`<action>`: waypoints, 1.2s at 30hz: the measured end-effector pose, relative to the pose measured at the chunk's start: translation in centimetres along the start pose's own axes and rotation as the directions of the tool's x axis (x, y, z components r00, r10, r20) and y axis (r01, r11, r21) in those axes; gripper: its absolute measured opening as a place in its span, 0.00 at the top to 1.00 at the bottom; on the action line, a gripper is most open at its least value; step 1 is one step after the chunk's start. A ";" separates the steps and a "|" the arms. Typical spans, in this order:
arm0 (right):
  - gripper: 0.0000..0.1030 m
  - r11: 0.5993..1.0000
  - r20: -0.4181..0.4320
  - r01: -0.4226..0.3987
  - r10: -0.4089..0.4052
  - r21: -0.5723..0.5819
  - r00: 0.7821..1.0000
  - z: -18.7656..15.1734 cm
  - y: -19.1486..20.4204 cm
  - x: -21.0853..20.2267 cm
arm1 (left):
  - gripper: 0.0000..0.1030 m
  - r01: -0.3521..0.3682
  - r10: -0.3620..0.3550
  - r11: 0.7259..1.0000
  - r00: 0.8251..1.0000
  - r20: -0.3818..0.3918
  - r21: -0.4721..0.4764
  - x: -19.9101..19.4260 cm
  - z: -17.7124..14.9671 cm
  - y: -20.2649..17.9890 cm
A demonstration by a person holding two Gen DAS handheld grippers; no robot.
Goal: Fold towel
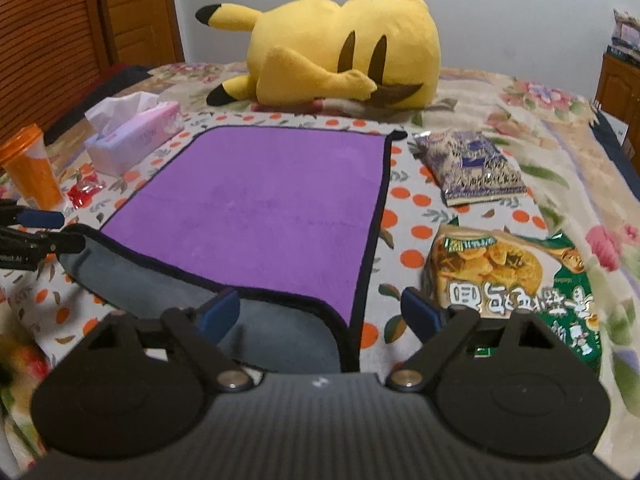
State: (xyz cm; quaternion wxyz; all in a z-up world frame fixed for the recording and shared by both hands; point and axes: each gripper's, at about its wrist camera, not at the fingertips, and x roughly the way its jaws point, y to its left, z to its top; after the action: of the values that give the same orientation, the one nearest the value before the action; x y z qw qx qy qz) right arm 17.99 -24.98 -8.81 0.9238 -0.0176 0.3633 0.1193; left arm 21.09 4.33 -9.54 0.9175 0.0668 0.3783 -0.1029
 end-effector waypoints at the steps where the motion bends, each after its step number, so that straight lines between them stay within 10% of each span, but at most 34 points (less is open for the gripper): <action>1: 0.16 1.000 -0.008 -0.003 0.003 0.002 1.000 0.0 -0.1 0.1 | 0.39 0.000 0.000 1.000 1.000 -0.007 -0.001 0.2 -0.1 0.1; 11: 0.28 0.999 -0.088 -0.046 0.048 0.018 0.995 -0.6 -0.5 1.2 | 0.51 0.025 -0.027 0.999 0.998 -0.059 -0.035 0.9 -0.7 0.5; 24: 0.77 0.997 -0.137 -0.078 0.079 0.012 0.987 -0.7 -0.4 1.3 | 0.82 0.048 -0.049 0.998 0.997 -0.066 -0.027 0.8 -0.9 0.1; 36: 0.91 0.996 -0.141 -0.088 0.088 0.011 0.986 -0.7 -0.5 1.2 | 0.91 0.054 -0.054 0.998 0.998 -0.034 -0.010 0.3 -0.8 -0.2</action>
State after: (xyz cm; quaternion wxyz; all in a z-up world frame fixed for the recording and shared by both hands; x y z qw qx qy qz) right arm 18.52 -25.27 -10.16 0.8896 -0.0080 0.4287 0.1576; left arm 20.66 4.22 -10.32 0.9081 0.0540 0.3959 -0.1249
